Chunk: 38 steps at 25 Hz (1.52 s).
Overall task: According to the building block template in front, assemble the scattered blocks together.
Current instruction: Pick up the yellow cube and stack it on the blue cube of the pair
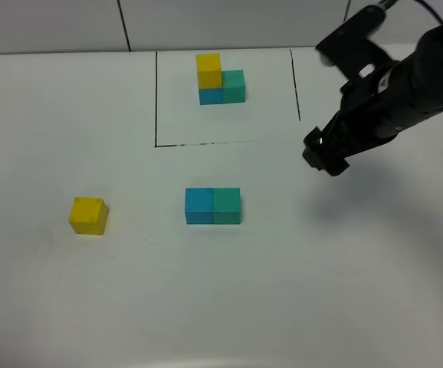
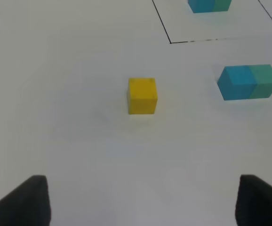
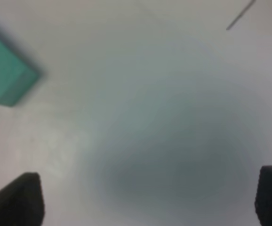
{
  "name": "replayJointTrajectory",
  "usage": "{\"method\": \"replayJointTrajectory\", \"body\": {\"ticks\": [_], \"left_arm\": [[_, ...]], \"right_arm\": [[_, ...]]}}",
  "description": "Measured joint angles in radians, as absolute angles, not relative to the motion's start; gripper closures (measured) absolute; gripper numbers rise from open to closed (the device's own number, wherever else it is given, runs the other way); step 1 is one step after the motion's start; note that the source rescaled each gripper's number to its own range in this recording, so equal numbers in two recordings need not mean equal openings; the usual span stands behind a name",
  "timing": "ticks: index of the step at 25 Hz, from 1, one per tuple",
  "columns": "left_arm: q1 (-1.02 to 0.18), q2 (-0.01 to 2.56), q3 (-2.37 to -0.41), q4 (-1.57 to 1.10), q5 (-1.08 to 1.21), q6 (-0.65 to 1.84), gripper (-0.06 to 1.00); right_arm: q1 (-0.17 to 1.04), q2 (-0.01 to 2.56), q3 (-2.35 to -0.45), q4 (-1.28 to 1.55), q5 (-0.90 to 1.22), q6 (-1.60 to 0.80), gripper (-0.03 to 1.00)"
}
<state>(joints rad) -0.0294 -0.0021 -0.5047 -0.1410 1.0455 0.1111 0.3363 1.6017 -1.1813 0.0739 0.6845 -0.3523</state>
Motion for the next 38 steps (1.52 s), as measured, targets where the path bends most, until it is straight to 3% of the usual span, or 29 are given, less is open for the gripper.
{"method": "replayJointTrajectory", "body": {"ticks": [12,19,23,32,38], "left_arm": [[-0.029,-0.002,-0.505,-0.141,1.045,0.111,0.25],[-0.029,-0.002,-0.505,-0.141,1.045,0.111,0.25],[-0.029,-0.002,-0.505,-0.141,1.045,0.111,0.25],[-0.029,-0.002,-0.505,-0.141,1.045,0.111,0.25],[-0.029,-0.002,-0.505,-0.141,1.045,0.111,0.25]], "right_arm": [[0.321,1.417,-1.175,0.051,0.702,-0.121,0.13],[0.321,1.245,-1.121,-0.021,0.7,-0.011,-0.01],[0.313,1.118,-1.026,-0.078,0.69,0.053,-0.03],[0.037,0.735,-0.887,-0.044,0.738,0.047,-0.03],[0.021,0.467,-0.878,0.022,0.868,0.02,-0.03]]}}
